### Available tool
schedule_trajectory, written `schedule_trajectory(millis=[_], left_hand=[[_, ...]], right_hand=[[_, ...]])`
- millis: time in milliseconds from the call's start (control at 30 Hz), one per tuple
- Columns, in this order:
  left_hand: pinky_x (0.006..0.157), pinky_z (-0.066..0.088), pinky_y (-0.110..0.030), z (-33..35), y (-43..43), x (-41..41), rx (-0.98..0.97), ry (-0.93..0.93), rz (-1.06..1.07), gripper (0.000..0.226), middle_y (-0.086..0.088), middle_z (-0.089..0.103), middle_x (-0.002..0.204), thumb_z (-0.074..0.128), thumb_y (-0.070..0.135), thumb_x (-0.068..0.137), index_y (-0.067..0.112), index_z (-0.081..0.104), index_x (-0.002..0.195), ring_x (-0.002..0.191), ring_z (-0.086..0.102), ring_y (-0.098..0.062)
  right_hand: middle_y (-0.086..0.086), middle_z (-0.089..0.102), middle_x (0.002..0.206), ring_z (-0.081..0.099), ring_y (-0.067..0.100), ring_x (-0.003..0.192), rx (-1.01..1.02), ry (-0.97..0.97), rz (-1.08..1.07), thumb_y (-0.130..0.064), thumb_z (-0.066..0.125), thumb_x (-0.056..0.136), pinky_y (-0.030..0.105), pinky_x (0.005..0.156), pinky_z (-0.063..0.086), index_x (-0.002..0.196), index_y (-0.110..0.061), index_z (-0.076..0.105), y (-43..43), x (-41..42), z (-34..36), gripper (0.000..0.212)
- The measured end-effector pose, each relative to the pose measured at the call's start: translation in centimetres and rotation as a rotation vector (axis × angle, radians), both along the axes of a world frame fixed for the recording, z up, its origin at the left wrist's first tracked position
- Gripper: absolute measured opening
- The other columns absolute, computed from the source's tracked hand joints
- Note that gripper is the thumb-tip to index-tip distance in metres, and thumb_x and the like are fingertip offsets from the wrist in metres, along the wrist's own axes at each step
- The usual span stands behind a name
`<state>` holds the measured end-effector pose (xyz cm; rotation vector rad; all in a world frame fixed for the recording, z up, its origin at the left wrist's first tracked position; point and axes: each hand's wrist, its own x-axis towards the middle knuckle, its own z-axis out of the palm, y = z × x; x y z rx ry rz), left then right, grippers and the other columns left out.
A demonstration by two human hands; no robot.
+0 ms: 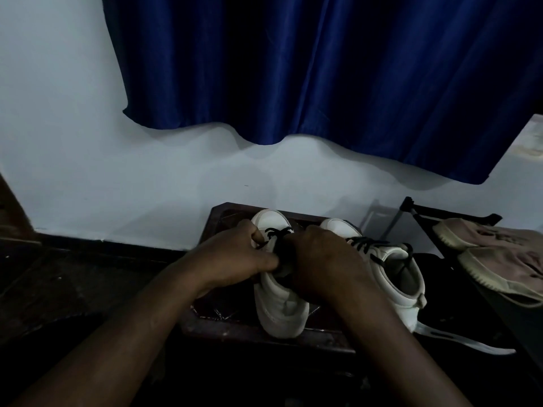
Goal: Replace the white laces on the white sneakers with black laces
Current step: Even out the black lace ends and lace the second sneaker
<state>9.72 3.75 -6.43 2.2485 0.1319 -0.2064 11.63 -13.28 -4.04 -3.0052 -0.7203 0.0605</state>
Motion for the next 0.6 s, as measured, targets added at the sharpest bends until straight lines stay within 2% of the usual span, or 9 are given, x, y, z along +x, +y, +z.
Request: schedule_trajectory(millis=[133,333,433,533,600], left_hand=[[0.064,0.043,-0.025,-0.1,-0.3,-0.2,0.012,-0.010,0.006,0.053,0.012,0.062,0.100,0.079,0.046,0.076,0.032,0.053,0.120,0.086,0.060,-0.001],[0.067,0.045,-0.023,0.1,-0.4,-0.1,0.037,-0.003,-0.007,0.062,0.016,0.060,0.100,0.078,0.043,0.074,0.029,0.052,0.129,0.089,0.059,0.001],[0.067,0.045,-0.025,0.2,-0.4,-0.1,0.030,-0.009,-0.001,0.058,0.015,0.062,0.101,0.078,0.044,0.073,0.030,0.054,0.125,0.090,0.061,-0.001],[0.065,0.044,-0.027,-0.1,-0.4,-0.2,0.023,-0.021,0.011,0.058,0.011,0.066,0.102,0.078,0.046,0.072,0.031,0.055,0.123,0.090,0.063,-0.004],[0.064,0.043,-0.028,-0.1,-0.4,-0.2,0.043,-0.024,0.010,0.059,0.010,0.066,0.101,0.077,0.050,0.070,0.033,0.054,0.122,0.089,0.064,-0.005]], right_hand=[[0.009,0.052,0.124,0.056,0.032,0.119,-0.005,0.018,-0.029,-0.051,0.067,0.089,0.044,0.090,0.055,0.128,-0.032,0.053,0.2,0.0,-0.3,0.045],[0.010,0.049,0.127,0.053,0.034,0.121,-0.015,-0.019,-0.040,-0.048,0.068,0.089,0.037,0.078,0.043,0.130,-0.030,0.053,0.8,1.1,-1.2,0.048],[0.009,0.053,0.117,0.056,0.031,0.113,0.075,-0.013,-0.018,-0.049,0.071,0.079,0.033,0.078,0.044,0.114,-0.031,0.064,0.7,1.4,-1.4,0.041],[0.003,0.052,0.090,0.056,0.027,0.098,0.190,-0.042,0.090,-0.059,0.060,0.064,0.029,0.072,0.038,0.090,-0.030,0.072,-0.6,1.9,-1.9,0.041],[-0.003,0.049,0.086,0.051,0.023,0.092,0.300,-0.088,0.147,-0.056,0.062,0.067,0.031,0.072,0.038,0.086,-0.031,0.074,-1.7,2.2,-2.3,0.033]])
